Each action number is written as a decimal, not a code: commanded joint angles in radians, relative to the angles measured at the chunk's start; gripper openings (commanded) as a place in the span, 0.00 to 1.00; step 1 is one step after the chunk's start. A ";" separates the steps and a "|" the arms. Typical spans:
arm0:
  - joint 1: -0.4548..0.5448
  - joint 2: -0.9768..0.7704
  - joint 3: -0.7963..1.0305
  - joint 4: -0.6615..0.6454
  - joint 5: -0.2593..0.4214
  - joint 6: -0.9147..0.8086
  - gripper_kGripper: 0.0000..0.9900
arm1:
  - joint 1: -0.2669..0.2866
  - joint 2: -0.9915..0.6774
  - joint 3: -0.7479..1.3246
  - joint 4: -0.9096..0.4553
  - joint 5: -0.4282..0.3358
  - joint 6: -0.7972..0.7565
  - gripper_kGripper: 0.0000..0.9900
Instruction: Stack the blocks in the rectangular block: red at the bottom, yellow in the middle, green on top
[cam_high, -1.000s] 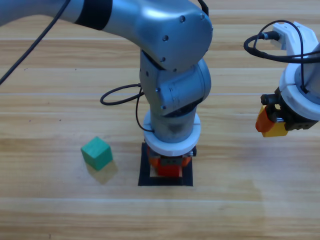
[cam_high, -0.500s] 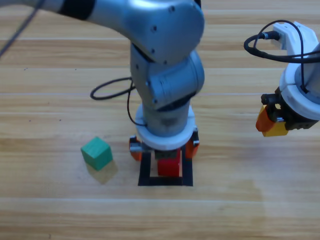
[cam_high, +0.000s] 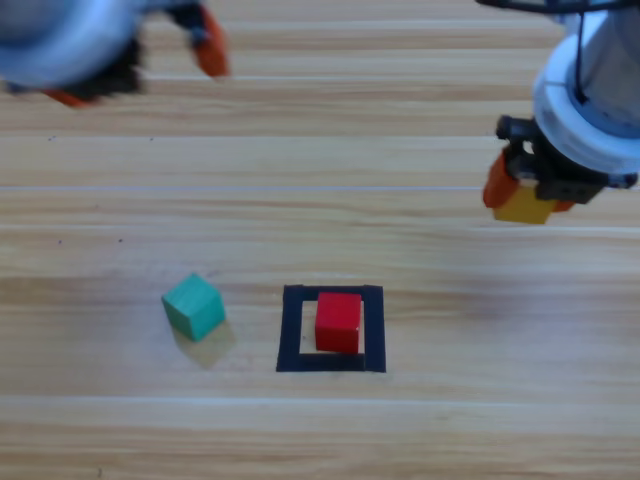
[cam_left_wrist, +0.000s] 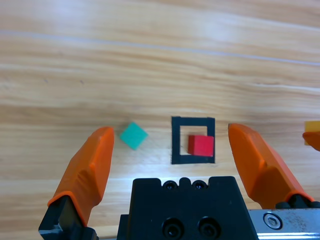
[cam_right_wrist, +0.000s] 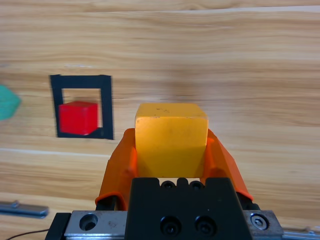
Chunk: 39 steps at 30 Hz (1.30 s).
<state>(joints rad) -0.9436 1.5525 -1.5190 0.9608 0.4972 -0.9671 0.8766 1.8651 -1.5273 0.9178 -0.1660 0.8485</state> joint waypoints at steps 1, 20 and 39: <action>0.088 -0.285 0.102 -0.059 0.040 0.307 0.96 | 0.119 0.155 -0.103 0.039 0.022 0.081 0.02; 0.089 -0.654 0.514 -0.315 -0.055 0.600 1.00 | 0.219 0.499 -0.458 0.148 0.019 0.106 0.02; 0.088 -0.647 0.559 -0.333 -0.149 0.545 1.00 | 0.236 0.562 -0.544 0.217 0.016 0.251 0.02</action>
<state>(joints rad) -0.8689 0.8790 -0.9827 0.6396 0.3721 -0.3987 1.0893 2.3695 -2.0633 1.1187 -0.1552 1.0725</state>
